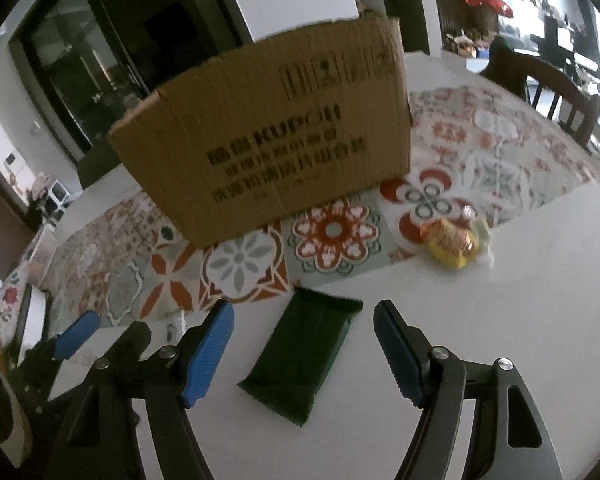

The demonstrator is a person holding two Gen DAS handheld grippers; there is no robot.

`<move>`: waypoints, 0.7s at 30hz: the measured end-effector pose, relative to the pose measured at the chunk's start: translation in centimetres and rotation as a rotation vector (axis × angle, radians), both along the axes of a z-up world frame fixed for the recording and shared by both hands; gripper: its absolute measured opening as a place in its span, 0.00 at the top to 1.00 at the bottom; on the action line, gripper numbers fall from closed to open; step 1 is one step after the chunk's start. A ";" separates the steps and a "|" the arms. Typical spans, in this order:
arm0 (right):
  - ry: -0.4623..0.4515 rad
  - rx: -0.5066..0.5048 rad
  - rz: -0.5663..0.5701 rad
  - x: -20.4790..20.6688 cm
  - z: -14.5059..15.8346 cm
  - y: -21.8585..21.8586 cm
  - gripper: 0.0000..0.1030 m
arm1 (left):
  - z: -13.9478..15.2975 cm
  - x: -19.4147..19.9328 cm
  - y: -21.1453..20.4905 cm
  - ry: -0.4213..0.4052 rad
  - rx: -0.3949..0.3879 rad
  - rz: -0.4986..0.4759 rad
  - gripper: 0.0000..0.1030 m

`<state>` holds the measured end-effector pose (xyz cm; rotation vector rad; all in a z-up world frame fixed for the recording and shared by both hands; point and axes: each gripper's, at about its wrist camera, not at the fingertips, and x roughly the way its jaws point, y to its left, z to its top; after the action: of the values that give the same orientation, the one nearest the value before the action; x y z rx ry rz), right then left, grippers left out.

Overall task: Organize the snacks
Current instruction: 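Withdraw both tools from the box toward the remaining snacks, then grasp the white stick snack with the left tool while the right grasps the dark green bar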

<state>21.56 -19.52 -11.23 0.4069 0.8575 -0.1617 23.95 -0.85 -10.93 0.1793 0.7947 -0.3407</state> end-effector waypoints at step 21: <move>0.123 -0.068 0.015 2.0 -3.4 2.0 0.46 | -3.3 2.5 -0.9 0.112 -0.001 0.001 0.53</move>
<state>23.60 -17.48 -14.65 0.3295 0.9731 -0.2034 26.42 -1.71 -14.24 0.1601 0.9054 -0.3529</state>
